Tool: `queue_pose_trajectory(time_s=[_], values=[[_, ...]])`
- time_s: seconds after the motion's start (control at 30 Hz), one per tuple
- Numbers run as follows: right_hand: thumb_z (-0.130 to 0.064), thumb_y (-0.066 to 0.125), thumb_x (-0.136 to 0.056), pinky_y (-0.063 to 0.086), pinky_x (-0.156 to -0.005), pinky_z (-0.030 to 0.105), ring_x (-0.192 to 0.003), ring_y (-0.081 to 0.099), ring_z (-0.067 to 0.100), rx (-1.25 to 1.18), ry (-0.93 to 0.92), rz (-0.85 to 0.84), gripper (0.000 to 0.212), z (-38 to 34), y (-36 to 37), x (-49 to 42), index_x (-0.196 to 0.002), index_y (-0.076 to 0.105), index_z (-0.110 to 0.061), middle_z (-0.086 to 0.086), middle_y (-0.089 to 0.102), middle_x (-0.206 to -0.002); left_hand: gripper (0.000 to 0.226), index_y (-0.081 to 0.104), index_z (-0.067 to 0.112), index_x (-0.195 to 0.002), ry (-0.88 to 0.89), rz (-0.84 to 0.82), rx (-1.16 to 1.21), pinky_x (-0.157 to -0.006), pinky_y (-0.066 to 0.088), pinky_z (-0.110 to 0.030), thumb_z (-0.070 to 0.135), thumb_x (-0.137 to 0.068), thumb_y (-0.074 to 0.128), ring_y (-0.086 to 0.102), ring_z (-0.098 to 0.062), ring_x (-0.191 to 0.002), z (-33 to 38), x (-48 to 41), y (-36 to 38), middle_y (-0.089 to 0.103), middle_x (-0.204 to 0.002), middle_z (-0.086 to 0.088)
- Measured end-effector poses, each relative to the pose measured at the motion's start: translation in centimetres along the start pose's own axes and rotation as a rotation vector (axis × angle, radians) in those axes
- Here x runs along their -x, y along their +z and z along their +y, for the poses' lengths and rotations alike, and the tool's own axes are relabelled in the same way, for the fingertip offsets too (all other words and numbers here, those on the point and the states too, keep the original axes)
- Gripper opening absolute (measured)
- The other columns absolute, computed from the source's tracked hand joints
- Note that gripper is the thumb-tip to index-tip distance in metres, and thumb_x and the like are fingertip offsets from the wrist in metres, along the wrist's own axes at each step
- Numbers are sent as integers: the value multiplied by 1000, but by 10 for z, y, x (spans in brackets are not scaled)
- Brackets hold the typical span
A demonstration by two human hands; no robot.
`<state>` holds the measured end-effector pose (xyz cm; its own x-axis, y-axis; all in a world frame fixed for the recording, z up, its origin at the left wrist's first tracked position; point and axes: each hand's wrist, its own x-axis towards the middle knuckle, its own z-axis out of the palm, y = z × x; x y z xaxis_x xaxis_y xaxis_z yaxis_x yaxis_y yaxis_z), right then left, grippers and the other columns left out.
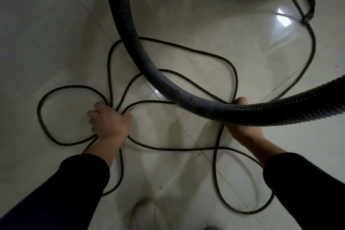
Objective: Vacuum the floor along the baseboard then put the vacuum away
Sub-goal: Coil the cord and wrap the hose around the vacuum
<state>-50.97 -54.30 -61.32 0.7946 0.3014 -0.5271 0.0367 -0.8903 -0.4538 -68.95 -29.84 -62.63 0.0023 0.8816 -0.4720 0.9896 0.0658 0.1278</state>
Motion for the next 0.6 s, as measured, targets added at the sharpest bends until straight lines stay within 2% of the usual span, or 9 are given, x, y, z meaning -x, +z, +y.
queue_pose_trajectory(time_s=[0.07,0.13,0.2,0.23,0.3,0.37,0.43,0.53,0.6], values=[[-31,63,-88,33,-70,29,-82,55,25,66,56,-27,26,-2,6,6,-90,51,-8,0,54,-82,58,38,-3,-121,43,-4,18,-93,43,-49,17,-77,71,53,-44,-112,-7,4,5,54,-122,-28],[-34,64,-87,32,-70,28,-85,56,24,124,116,-74,28,-5,12,20,-87,59,-7,1,54,-80,50,47,-4,-115,100,-94,-20,-87,48,-44,17,-77,71,59,-42,-105,-13,13,2,62,-112,-27],[-34,65,-83,38,-73,31,-97,58,28,280,95,-104,24,-3,16,37,-91,65,-12,6,61,-90,43,62,0,-108,142,-238,-58,-83,48,-36,25,-75,71,61,-38,-103,-17,25,-5,66,-107,-22],[-34,65,-81,39,-78,33,-102,55,29,360,64,-128,23,-1,15,46,-91,65,-14,6,60,-96,43,67,3,-103,149,-307,-42,-81,48,-33,32,-71,70,63,-35,-100,-18,32,-9,68,-103,-19],[-35,63,-82,36,-83,34,-104,49,24,433,16,-176,19,5,9,65,-86,60,-17,1,50,-94,39,73,7,-94,168,-404,45,-76,48,-30,38,-70,67,64,-29,-92,-20,50,-18,70,-92,-12],[-31,61,-84,38,-77,34,-95,54,28,327,92,-216,20,9,-5,86,-83,51,-14,3,51,-88,21,69,6,-84,193,-463,96,-65,45,-27,26,-84,63,61,-26,-82,-23,71,-24,67,-81,-8],[-26,58,-87,44,-72,38,-86,59,34,159,229,-242,20,13,-24,107,-87,47,-9,11,60,-85,16,62,9,-79,184,-509,123,-60,42,-27,19,-90,55,59,-24,-78,-25,96,-32,63,-76,-4],[-21,55,-87,51,-77,45,-83,62,32,28,297,-224,16,17,-64,138,-96,48,-10,12,63,-85,15,61,16,-77,183,-613,183,-75,49,-30,12,-90,54,64,-22,-80,-23,141,-49,68,-78,-2],[-15,54,-86,53,-77,45,-77,63,27,-70,346,-194,10,13,-96,160,-95,54,-10,9,65,-78,16,59,16,-79,163,-706,276,-73,49,-25,7,-92,54,63,-19,-72,-17,175,-64,66,-71,-2]])
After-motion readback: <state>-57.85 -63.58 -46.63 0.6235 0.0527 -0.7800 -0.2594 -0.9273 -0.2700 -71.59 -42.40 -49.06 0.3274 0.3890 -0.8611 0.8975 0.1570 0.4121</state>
